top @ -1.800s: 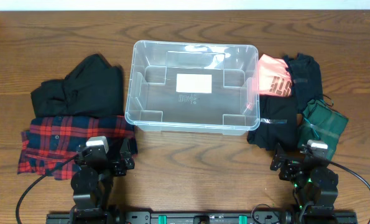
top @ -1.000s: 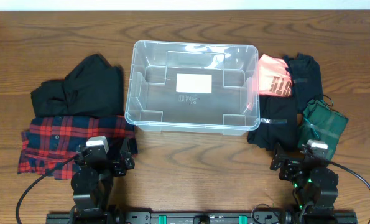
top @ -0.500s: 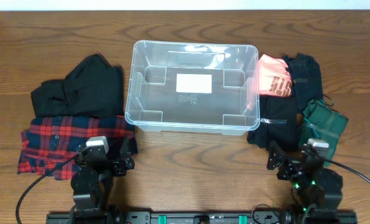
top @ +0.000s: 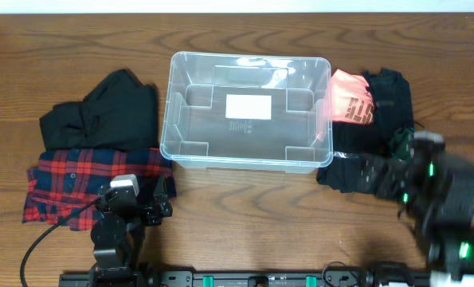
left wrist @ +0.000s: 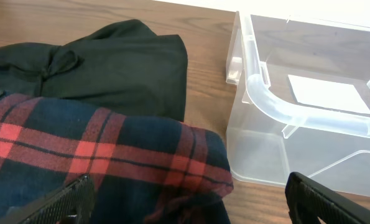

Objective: Pack container
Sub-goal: 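Move the right gripper toward the taped green bundles on the right, then grasp the taped green bundle with the right gripper and lift it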

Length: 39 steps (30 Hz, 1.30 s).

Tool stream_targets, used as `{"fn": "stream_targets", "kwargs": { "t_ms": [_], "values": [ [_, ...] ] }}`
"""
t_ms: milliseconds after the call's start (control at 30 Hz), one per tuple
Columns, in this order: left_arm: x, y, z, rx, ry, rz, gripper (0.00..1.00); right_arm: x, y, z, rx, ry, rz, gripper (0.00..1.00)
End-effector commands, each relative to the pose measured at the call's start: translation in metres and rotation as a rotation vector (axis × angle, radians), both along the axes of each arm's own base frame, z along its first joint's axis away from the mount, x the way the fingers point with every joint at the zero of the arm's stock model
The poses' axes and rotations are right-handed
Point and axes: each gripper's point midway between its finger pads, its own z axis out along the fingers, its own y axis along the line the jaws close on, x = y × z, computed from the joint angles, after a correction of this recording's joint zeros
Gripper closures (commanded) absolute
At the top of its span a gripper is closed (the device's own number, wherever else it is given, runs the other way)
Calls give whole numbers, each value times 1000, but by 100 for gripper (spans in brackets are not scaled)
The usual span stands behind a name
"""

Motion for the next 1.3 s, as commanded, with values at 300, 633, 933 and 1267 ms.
{"fn": "stream_targets", "kwargs": {
  "t_ms": [300, 633, 933, 1267],
  "values": [
    [0, -2, -7, -11, 11, -7, 2, 52, -102, -32, 189, 357, -206, 1],
    [0, -2, -7, -11, 11, -7, 2, 23, -174, -115, 347, 503, -437, 1],
    [0, -2, -7, -11, 11, -7, 2, 2, -163, -189, 379, 572, -454, 1],
    [0, -2, -7, -11, 11, -7, 2, 19, -142, -208, 468, 418, -380, 29]
  ]
}}
